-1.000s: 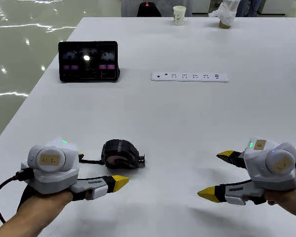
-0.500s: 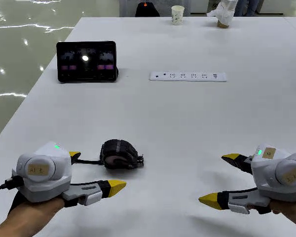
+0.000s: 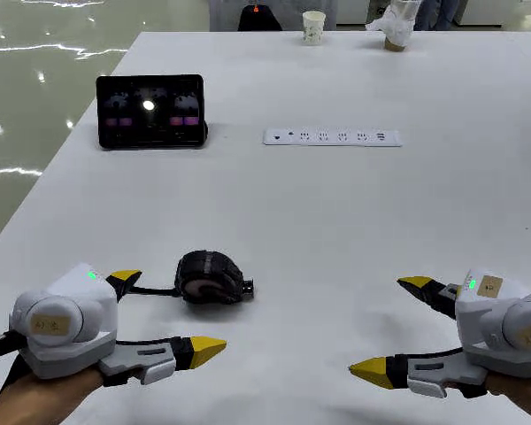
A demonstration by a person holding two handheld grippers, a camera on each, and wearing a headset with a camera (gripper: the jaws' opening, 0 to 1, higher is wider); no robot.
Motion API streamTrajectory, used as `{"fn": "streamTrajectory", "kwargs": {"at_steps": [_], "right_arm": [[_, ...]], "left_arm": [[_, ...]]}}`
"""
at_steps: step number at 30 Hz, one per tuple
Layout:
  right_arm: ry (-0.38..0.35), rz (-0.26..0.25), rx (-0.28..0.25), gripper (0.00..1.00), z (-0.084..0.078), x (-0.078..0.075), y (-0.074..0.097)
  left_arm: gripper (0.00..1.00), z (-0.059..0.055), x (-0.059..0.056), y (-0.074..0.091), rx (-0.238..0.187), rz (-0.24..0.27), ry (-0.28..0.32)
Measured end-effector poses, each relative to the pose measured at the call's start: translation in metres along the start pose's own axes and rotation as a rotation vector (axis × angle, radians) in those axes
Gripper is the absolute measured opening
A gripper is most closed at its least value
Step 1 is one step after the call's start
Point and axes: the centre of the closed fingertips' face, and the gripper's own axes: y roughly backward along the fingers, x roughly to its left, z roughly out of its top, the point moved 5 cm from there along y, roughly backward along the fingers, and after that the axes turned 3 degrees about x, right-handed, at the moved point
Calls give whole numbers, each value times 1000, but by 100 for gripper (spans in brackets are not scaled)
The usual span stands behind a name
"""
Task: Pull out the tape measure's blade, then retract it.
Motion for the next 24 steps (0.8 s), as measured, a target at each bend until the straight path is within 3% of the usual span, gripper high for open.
{"fn": "streamTrajectory", "kwargs": {"at_steps": [14,24], "right_arm": [[-52,-23,-84,97,11,4,6],[-57,-40,-97,99,12,4,7]], "left_arm": [[99,0,-7,2,-22,-28,-24],[99,3,-12,6,-42,-30,-40]]}}
